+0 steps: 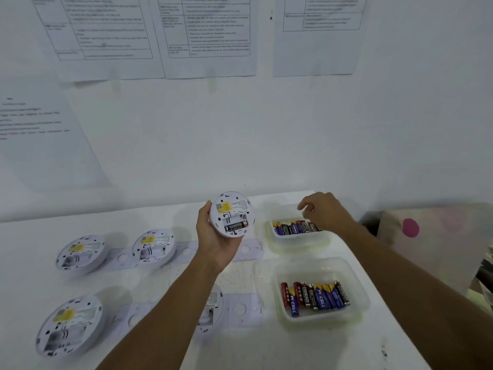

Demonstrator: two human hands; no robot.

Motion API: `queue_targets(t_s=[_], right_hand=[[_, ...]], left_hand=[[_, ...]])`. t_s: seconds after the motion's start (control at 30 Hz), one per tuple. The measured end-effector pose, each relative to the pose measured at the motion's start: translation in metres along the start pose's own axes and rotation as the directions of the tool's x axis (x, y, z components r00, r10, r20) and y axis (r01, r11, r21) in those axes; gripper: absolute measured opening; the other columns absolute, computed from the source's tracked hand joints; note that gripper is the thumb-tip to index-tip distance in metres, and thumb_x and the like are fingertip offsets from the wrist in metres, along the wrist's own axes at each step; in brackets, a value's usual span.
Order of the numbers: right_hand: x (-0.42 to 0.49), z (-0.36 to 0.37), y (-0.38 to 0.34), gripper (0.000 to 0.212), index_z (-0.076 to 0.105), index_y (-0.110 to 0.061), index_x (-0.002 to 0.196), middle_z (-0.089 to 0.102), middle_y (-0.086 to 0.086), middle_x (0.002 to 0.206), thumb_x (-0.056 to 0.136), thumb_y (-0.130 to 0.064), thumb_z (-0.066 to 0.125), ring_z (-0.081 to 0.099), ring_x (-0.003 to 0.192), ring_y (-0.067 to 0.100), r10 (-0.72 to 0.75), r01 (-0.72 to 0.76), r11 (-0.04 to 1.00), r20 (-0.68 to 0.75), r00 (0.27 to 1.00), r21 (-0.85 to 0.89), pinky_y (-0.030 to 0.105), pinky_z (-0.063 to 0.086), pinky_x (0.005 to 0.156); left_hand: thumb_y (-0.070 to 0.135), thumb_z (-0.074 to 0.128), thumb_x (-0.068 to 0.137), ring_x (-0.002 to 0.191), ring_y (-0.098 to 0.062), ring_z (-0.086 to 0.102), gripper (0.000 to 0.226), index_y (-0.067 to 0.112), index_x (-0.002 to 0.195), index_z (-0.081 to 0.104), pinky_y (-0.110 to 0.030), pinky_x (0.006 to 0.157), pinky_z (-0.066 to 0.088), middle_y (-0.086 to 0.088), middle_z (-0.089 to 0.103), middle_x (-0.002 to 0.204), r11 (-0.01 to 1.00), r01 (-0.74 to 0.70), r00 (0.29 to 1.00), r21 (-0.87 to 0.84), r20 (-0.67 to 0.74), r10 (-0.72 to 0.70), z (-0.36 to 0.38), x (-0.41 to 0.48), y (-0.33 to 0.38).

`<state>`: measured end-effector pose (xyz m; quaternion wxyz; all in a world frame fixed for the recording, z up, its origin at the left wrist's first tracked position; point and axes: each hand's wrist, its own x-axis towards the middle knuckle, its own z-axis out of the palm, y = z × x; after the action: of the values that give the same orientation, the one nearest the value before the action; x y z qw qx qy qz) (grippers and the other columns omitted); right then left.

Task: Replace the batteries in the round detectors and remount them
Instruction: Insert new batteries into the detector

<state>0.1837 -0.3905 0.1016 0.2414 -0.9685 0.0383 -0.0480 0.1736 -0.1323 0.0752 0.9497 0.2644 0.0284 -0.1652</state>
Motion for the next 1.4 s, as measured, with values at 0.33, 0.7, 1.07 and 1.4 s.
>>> queue_targets(t_s=[0.33,0.7,1.07,1.4], right_hand=[[0.032,0.016,0.016,0.032,0.071,-0.017,0.11,0.063,0.002,0.079,0.079,-0.013,0.072,0.066,0.07,0.02,0.127,-0.068,0.976,0.285,0.95,-0.208,0.027,0.056,0.07],[0.033,0.025,0.024,0.016,0.063,-0.02,0.083,0.065,0.004,0.104,0.076,-0.012,0.075,0.062,0.077,0.017,0.118,-0.069,0.977,0.247,0.962,-0.2,0.027,0.051,0.068],[0.028,0.027,0.026,0.008,0.07,-0.018,0.082,0.065,0.001,0.099,0.078,-0.014,0.076,0.059,0.078,0.016,0.076,-0.033,0.984,0.242,0.967,-0.177,0.024,0.045,0.068],[0.001,-0.009,-0.02,0.009,0.072,-0.017,0.084,0.072,0.0,0.083,0.079,-0.013,0.076,0.064,0.068,0.01,-0.045,0.031,0.955,0.04,0.998,0.294,0.015,0.044,0.054]], left_hand=[[0.047,0.05,0.09,0.132,-0.036,0.049,0.049,0.013,0.12,0.068,-0.05,0.117,0.029,-0.02,0.056,0.138,1.0,0.017,1.0,-0.015,-0.025,-0.017,-0.006,0.006,-0.006],[0.045,0.054,0.085,0.135,-0.035,0.047,0.054,0.013,0.127,0.062,-0.049,0.117,0.03,-0.019,0.056,0.139,0.999,0.036,0.999,-0.032,-0.035,-0.037,-0.006,0.009,-0.008],[0.047,0.048,0.091,0.129,-0.037,0.051,0.053,0.013,0.13,0.06,-0.048,0.116,0.031,-0.02,0.057,0.138,0.999,0.028,0.997,-0.02,-0.066,-0.029,-0.011,0.008,-0.007],[0.046,0.048,0.092,0.131,-0.037,0.05,0.051,0.013,0.129,0.061,-0.049,0.116,0.032,-0.02,0.056,0.139,0.999,0.013,0.997,-0.032,-0.077,-0.016,-0.008,0.003,-0.003]])
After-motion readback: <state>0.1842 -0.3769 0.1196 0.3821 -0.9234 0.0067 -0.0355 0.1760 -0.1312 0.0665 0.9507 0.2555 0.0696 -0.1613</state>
